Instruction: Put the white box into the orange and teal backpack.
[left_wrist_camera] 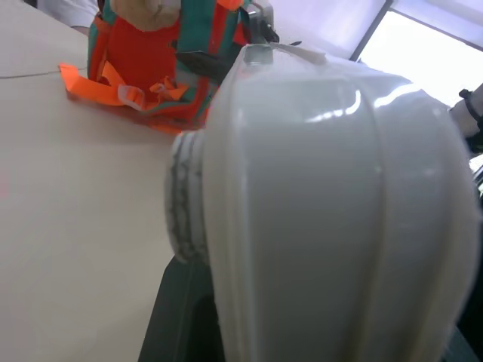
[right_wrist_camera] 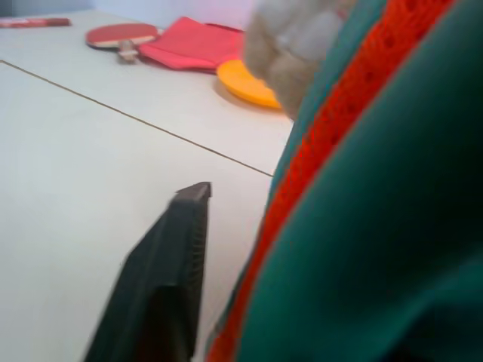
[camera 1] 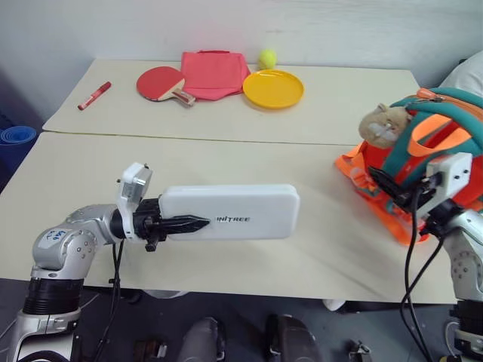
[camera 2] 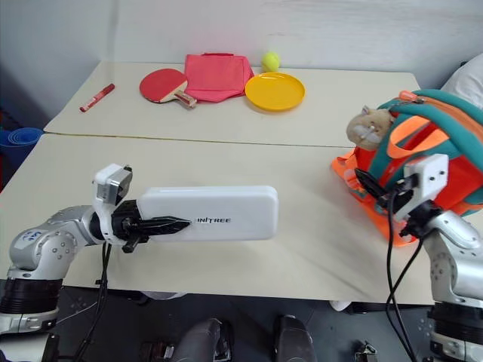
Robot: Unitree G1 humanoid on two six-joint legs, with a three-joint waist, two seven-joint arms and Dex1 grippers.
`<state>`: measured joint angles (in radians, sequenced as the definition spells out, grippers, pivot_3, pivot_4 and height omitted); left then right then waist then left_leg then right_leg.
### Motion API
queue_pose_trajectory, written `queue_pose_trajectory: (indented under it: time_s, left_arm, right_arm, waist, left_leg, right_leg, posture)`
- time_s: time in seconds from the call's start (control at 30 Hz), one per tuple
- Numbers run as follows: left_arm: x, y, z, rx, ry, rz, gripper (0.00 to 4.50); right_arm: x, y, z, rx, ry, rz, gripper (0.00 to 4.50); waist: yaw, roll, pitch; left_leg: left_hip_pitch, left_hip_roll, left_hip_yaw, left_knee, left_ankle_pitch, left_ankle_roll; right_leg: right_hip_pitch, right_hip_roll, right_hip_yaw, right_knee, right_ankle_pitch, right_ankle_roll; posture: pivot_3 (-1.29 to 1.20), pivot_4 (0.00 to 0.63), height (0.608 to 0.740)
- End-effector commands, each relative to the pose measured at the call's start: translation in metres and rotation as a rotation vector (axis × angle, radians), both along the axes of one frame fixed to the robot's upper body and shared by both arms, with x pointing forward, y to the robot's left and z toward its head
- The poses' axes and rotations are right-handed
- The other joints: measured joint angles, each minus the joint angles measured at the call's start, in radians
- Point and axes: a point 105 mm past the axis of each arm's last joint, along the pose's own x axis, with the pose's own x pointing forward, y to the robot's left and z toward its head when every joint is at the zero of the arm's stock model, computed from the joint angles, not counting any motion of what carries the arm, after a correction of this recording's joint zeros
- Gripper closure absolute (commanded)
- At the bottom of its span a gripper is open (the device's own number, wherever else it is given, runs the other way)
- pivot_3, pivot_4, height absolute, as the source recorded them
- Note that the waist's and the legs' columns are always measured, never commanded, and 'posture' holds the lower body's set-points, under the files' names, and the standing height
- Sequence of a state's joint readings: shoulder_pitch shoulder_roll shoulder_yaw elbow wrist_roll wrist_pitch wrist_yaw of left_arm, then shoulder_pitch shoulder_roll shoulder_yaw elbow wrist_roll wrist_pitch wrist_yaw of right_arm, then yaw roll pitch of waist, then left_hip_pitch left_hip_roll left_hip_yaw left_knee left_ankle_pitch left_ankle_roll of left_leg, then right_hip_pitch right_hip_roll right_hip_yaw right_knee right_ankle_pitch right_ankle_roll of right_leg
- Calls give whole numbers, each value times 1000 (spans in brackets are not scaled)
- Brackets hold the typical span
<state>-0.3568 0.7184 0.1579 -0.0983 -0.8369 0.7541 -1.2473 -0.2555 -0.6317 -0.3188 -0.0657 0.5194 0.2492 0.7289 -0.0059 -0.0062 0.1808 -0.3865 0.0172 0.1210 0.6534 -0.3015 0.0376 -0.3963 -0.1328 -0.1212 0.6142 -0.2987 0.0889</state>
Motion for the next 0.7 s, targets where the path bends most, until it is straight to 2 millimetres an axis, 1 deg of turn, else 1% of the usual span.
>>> queue_pose_trajectory:
  time_s: [0.03, 0.1, 0.17, 0.23, 0.27, 0.33, 0.4, 0.47, 0.53, 0.57, 0.63, 0.7]
  left_arm:
    - [2, 18, 10, -22, 0, 36, 3286]
    - [4, 29, 7, -22, 31, 63, 3286]
    - [7, 38, 6, -39, 47, 94, 3286]
    - [13, 47, 8, -60, 54, 146, 3286]
    - [15, 51, 8, -64, 57, 168, 3286]
    - [20, 65, 9, -72, 39, 229, 3286]
    - [24, 78, 10, -70, 38, 291, 3286]
    - [27, 83, 13, -76, 34, 321, 3286]
    - [28, 87, 21, -102, 15, 353, 3286]
    - [27, 90, 28, -117, -1, 373, 3286]
    - [23, 94, 42, -151, -37, 393, 3286]
    - [15, 94, 54, -172, -52, 379, 3286]
  right_arm:
    - [-6, 40, 19, -5, -64, 154, 3978]
    - [-9, 63, 25, 1, -76, 245, 4489]
    - [-13, 86, 33, 25, -89, 334, 4489]
    - [-24, 113, 40, 45, -86, 449, 4489]
    - [-29, 122, 42, 51, -79, 494, 4489]
    - [-46, 141, 45, 89, -39, 610, 4489]
    - [-76, 155, 45, 134, 67, 774, 4489]
    - [-97, 159, 42, 138, 153, 865, 4489]
    - [-119, 156, 40, 149, 245, 936, 4489]
    - [-128, 149, 36, 146, 305, 948, 4489]
    - [-139, 137, 30, 136, 400, 943, 4489]
    - [-140, 123, 24, 137, 475, 899, 4489]
  waist:
    - [-3, 0, 0]
    - [-10, 0, 0]
    - [-13, 0, 0]
    - [-18, 0, 1]
    - [-20, 0, 1]
    - [-22, 0, 1]
    - [-22, -1, 1]
    - [-22, -1, 1]
    - [-18, -2, 1]
    - [-17, -3, 2]
    - [-9, -4, 3]
    - [-2, -7, 4]
  left_leg:
    - [0, 0, 0, 0, 0, 0]
    - [0, 0, 0, 0, 0, 0]
    - [0, 0, 0, 0, 0, -1]
    - [-1, 0, 0, 0, 0, -1]
    - [-1, 0, 0, 0, 0, -1]
    - [-1, 0, 0, -1, 0, -1]
    - [-1, 0, 0, -1, 0, -1]
    - [-2, 1, -1, -2, 0, -1]
    - [-2, 0, -1, -1, -1, 0]
    - [-3, 0, -1, -1, -1, 1]
    - [-3, 0, -3, -1, -2, 2]
    - [-3, -1, -3, -1, -3, 3]
  right_leg:
    - [0, 0, 0, 1, 0, 0]
    - [0, 0, 0, 4, 0, 0]
    - [-1, 0, 0, 5, 0, 0]
    - [-1, 0, 0, 5, 0, 0]
    - [-1, 0, 0, 5, 0, 0]
    - [-2, 0, 0, 5, 0, 0]
    - [-2, 0, -1, 4, 0, 0]
    - [-2, -1, -1, 4, 0, -1]
    - [-2, -2, -1, 2, 0, 0]
    - [-2, -2, -1, 2, 0, 0]
    - [0, -3, -1, -1, 0, 0]
    - [1, -3, -1, -4, 0, 1]
  posture:
    - [0, 150, 740]
    - [0, 150, 740]
    - [0, 150, 740]
    - [0, 150, 740]
    - [0, 150, 740]
    - [0, 150, 740]
    - [0, 150, 740]
    - [0, 150, 740]
    - [0, 150, 740]
    - [0, 150, 740]
    - [0, 150, 740]
    - [0, 150, 740]
